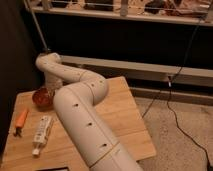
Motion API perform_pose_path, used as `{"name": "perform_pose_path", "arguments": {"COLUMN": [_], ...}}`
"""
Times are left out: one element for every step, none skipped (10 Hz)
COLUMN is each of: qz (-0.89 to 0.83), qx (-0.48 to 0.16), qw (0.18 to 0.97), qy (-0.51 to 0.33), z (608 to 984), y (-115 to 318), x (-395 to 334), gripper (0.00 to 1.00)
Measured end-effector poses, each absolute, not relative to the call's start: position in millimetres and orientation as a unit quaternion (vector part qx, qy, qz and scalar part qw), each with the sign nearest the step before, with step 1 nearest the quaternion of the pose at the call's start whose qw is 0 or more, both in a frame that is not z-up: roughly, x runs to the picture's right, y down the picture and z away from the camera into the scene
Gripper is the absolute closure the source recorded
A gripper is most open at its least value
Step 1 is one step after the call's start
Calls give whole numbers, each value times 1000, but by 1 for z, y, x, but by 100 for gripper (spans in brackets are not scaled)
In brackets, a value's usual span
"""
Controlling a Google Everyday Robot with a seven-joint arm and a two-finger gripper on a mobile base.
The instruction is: Pick up the ceramic bowl
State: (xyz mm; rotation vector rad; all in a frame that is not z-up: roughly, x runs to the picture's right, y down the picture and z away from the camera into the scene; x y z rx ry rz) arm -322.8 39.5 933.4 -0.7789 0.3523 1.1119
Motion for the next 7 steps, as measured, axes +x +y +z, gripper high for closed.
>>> {"name": "perform_pose_path", "arguments": {"qz": [508, 505, 503, 502, 502, 502, 503], "qx": [-363, -366, -369, -372, -374, -376, -378], "qw": [764, 764, 764, 763, 762, 762, 761], "qy": [164, 164, 165, 165, 164, 162, 158], "z": [935, 935, 934, 933, 931, 927, 919], "y": [41, 42, 42, 40, 37, 32, 23], "x": [-323, -323, -324, -324, -324, -324, -322], "gripper": [80, 91, 98, 100, 100, 100, 100]}}
